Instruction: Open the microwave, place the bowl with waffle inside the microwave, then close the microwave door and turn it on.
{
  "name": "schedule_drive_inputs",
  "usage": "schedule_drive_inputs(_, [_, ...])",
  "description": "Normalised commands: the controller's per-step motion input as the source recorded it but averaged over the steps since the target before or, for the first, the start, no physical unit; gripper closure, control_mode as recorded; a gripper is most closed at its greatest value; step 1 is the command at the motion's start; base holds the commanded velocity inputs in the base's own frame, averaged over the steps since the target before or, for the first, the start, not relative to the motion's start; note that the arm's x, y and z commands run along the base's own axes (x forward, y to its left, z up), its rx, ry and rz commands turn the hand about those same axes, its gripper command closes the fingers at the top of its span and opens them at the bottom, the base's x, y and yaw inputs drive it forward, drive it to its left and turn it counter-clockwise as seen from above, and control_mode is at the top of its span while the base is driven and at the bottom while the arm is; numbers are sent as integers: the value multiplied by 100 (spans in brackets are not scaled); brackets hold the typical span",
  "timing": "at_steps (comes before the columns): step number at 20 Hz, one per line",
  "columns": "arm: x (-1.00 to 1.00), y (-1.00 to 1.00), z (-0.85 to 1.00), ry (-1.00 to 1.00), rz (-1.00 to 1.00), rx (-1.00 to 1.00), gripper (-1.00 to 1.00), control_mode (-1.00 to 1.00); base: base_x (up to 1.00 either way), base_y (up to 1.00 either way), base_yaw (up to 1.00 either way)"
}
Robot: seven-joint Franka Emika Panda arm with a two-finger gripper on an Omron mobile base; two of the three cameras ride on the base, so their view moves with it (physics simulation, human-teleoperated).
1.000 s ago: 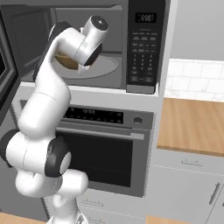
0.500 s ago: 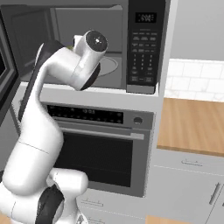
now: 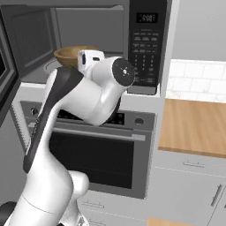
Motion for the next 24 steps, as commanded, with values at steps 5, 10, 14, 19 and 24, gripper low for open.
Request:
schedule_drive_inputs(5, [-100,-11,5,-5,20,0,-100,-100,0,0,0])
schedule_drive_inputs(10, [-100,28,13,-2,7,1,-100,-100,0,0,0])
schedule_drive_inputs(14, [-100,9,16,-2,9,0,-100,-100,0,0,0])
schedule_drive_inputs(19, [-100,11,15,-1,12,0,-100,-100,0,0,0])
schedule_drive_inputs(24, [-99,59,20,0,10,2,-100,-100,0,0,0])
